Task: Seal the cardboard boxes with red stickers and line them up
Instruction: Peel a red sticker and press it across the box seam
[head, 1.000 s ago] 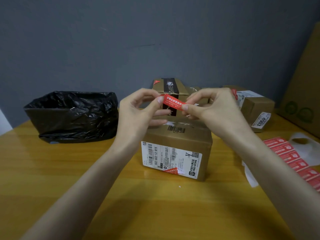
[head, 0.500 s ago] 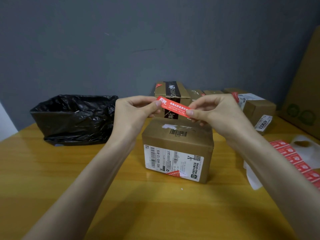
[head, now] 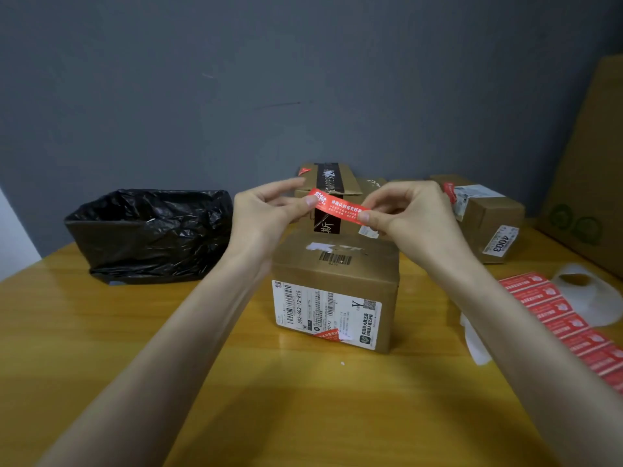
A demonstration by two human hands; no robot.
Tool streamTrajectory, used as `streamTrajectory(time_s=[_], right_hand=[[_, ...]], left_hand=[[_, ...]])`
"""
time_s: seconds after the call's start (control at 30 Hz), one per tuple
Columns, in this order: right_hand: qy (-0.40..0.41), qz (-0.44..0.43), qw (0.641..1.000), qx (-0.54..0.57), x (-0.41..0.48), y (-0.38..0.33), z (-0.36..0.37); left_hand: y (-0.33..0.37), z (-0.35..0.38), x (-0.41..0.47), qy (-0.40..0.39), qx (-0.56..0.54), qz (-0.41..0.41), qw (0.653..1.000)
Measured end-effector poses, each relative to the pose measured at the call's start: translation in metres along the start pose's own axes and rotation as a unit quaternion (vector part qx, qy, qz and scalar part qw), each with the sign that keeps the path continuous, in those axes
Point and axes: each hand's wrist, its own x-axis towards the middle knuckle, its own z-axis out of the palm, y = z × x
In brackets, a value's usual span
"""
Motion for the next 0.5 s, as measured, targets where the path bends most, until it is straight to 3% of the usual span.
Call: streamTrajectory(time_s=[0.23,0.33,0.5], right_hand=[[-0.051,0.050,0.997,0.014,0.002,0.001,-0.004],[-0.064,0.075,0.994,0.056,0.001,0.004,0.000],[-0.054,0.085,0.992,0.070,0.001,0.011,0.010]], left_hand=[[0.002,-0.004,0.000,-0.024,0.087,-0.007,0.996],[0.003,-0.007,-0.001,-0.021,0.118,0.036,0.992],[-0.001,-0.006,0.002,0.015,0.299,0.127,0.946]])
